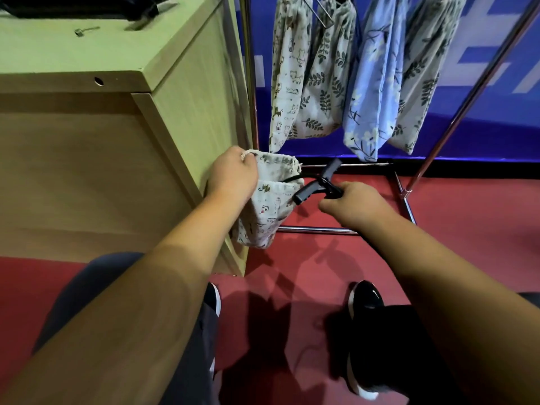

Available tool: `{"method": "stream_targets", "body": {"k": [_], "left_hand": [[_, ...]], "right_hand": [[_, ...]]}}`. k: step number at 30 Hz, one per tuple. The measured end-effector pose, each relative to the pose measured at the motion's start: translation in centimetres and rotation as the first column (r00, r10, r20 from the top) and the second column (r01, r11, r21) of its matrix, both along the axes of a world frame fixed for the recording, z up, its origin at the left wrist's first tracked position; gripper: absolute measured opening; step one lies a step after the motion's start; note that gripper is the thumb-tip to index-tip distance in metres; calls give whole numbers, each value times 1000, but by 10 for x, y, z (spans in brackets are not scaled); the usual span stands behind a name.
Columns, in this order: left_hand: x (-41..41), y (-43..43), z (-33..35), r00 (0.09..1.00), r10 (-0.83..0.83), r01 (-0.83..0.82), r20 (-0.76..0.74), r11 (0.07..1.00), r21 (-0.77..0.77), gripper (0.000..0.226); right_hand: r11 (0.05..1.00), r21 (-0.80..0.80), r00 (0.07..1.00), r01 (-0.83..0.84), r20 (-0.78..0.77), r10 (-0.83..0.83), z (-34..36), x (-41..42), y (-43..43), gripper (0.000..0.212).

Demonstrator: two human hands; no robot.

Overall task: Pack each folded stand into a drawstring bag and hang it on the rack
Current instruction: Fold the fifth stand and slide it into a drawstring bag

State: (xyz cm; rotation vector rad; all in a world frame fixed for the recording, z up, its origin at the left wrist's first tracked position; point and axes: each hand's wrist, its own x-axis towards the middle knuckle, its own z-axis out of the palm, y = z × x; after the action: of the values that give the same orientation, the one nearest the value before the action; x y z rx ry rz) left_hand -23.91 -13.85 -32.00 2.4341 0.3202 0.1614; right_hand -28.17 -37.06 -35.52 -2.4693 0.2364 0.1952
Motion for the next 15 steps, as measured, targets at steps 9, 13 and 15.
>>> {"method": "stream_targets", "body": {"k": [9,13,15], "left_hand": [[-1,-19,-22,974,-222,219,-48,974,-53,32],[-6,-25,-19,944,-320,299,-76,932,-203,29],[-10,-28,-17,922,-381,349,-70,895,-278,25]], "right_hand": [[944,95,948,-315,-14,317,11,-14,16,21],[929,184,924,-321,-155,350,11,-18,21,29],[932,239,919,-272,-222,326,7,-18,20,30]]}}
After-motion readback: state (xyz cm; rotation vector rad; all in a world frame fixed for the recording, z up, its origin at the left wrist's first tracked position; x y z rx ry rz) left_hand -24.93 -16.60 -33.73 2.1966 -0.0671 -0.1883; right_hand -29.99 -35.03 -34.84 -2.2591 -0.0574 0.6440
